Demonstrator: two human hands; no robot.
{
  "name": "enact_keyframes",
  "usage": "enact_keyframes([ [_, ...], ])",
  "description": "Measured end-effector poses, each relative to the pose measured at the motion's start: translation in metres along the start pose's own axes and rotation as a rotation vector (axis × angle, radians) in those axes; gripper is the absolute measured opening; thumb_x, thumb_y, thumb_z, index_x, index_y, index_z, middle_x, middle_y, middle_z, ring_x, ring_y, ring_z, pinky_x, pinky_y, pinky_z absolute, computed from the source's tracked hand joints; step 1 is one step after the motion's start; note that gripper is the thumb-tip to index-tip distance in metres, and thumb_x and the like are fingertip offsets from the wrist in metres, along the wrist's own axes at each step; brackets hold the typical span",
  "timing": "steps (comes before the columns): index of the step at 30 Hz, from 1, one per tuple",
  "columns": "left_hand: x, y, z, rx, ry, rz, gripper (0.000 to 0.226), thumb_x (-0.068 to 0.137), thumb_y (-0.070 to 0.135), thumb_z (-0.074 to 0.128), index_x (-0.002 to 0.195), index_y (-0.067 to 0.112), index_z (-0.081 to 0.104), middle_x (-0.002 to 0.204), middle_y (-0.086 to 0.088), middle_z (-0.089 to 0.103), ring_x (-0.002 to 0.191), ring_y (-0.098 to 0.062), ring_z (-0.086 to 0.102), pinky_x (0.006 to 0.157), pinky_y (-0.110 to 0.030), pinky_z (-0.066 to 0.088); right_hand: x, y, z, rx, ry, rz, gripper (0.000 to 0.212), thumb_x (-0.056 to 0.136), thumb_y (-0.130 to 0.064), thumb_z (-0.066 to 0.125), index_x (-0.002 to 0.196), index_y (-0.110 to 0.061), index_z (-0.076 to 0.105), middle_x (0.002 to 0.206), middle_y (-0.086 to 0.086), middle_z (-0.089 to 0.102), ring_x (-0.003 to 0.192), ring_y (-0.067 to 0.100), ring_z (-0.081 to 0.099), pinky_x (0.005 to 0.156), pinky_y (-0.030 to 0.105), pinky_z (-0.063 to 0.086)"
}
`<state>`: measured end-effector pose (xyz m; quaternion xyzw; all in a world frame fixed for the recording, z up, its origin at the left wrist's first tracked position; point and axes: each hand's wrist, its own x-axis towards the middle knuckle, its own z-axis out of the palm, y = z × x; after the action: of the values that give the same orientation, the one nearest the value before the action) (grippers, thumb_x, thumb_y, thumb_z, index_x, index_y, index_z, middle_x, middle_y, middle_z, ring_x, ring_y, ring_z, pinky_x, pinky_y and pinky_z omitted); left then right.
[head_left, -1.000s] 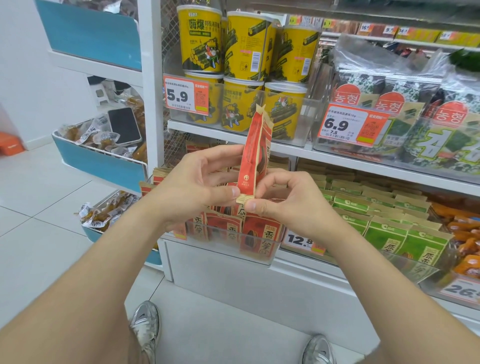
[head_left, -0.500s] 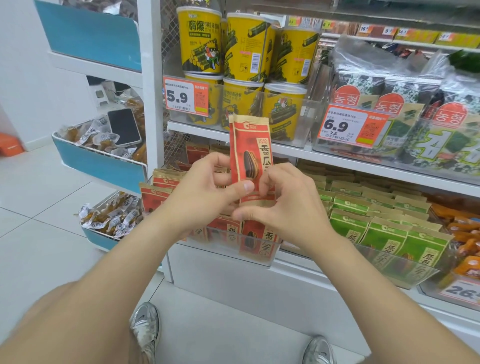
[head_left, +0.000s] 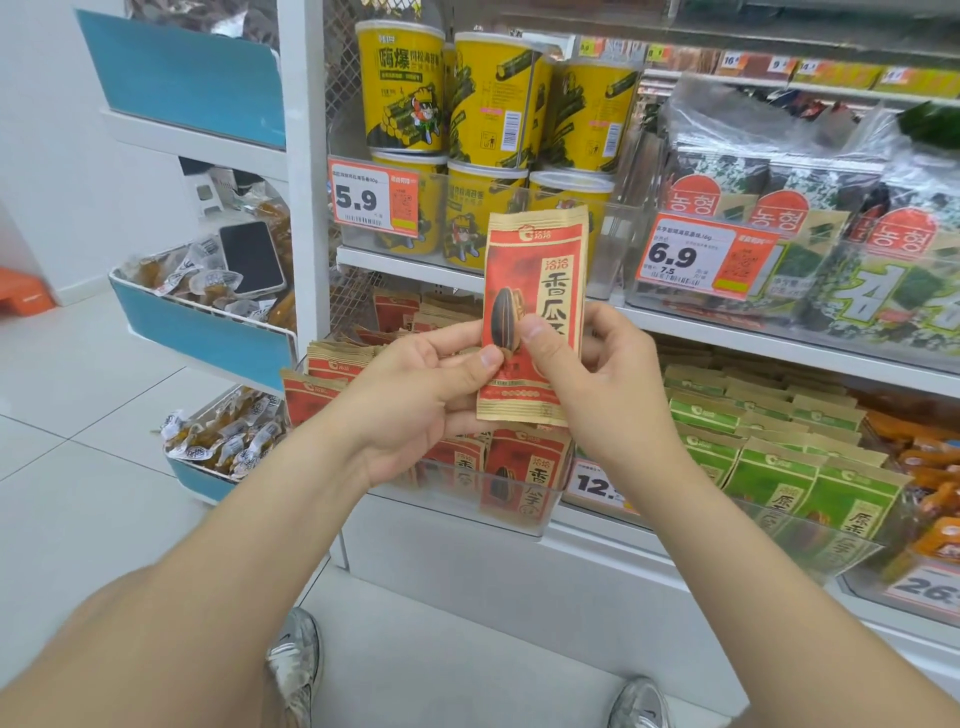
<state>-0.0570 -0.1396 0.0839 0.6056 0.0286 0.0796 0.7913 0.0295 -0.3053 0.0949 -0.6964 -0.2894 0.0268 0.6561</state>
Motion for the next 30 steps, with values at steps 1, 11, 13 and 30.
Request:
enact_keyframes([
  [1,0.001,-0.001,0.002,-0.014,0.003,-0.002,0.035,0.107,0.011,0.057,0.141,0.012,0.067,0.127,-0.018,0.076,0.116,-0.034,0.076,0.094,-0.043,0.065,-0.001,0.000,-0.001,0.024,0.002,0.009,0.028,0.099,-0.036,0.076,0.121,-0.019,0.070,0.098,-0.001,0.083,0.090,0.017,0.081,0.079,0.041,0.066],
  [11,0.008,-0.003,0.009,0.084,0.191,0.075,0.030,0.117,0.016,0.042,0.129,0.006,0.068,0.111,-0.015,0.080,0.087,-0.023,0.078,0.065,-0.030,0.063,-0.001,0.001,-0.007,0.103,-0.256,0.087,0.035,0.102,-0.010,0.073,0.136,-0.012,0.066,0.080,0.020,0.075,0.052,0.022,0.063,0.050,0.033,0.057],
  [13,0.009,-0.006,0.010,0.135,0.229,0.085,0.029,0.117,0.015,0.040,0.136,0.013,0.062,0.114,-0.014,0.079,0.087,-0.025,0.077,0.067,-0.037,0.063,-0.002,0.000,-0.008,0.038,-0.264,0.080,0.041,0.100,-0.007,0.074,0.140,-0.014,0.064,0.071,0.013,0.072,0.051,0.022,0.066,0.051,0.035,0.060],
  [30,0.004,-0.002,0.018,-0.138,0.234,-0.055,0.059,0.110,0.061,0.042,0.144,0.014,0.053,0.122,-0.020,0.073,0.104,-0.031,0.076,0.070,-0.037,0.057,-0.011,0.001,0.006,0.051,-0.368,0.127,0.055,0.094,-0.005,0.081,0.144,-0.011,0.061,0.087,0.016,0.080,0.074,0.026,0.079,0.069,0.036,0.067],
])
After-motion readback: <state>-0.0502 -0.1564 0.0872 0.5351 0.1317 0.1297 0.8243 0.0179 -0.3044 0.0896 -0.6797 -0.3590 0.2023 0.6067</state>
